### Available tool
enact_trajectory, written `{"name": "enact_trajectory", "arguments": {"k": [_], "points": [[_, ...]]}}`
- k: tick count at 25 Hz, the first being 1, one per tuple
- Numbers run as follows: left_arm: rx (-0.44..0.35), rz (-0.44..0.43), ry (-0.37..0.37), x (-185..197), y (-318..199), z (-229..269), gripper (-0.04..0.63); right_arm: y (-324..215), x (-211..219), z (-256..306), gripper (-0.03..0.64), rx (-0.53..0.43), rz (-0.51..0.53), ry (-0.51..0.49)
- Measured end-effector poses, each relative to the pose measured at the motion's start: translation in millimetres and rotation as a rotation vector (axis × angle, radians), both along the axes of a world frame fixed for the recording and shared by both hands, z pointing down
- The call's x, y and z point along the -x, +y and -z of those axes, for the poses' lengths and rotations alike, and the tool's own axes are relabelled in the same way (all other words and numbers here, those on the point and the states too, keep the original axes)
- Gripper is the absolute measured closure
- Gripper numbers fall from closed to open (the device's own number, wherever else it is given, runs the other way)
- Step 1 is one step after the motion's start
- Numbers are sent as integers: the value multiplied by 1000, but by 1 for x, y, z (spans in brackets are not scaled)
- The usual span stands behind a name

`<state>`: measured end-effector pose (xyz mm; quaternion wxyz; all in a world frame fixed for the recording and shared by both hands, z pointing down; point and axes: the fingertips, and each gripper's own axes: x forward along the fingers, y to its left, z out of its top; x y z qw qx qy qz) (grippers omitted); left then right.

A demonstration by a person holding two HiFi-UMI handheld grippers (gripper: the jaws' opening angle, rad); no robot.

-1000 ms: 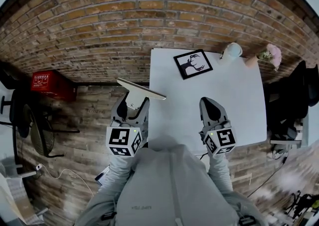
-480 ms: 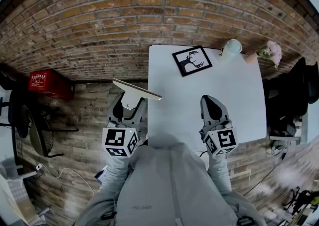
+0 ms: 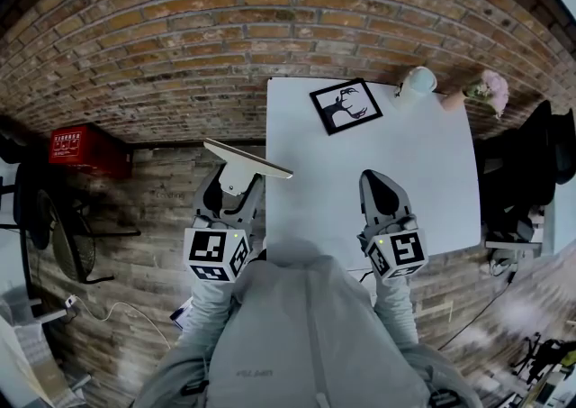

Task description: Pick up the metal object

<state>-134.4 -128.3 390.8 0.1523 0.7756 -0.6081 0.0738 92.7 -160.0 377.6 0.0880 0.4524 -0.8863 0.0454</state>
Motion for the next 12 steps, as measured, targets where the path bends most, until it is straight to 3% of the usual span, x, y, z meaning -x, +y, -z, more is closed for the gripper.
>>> {"name": "enact_trajectory", "arguments": {"k": [12], "points": [[5,-3,-6,-2,-1,0,295,-3,-2,2,594,-5,-2,-5]]}}
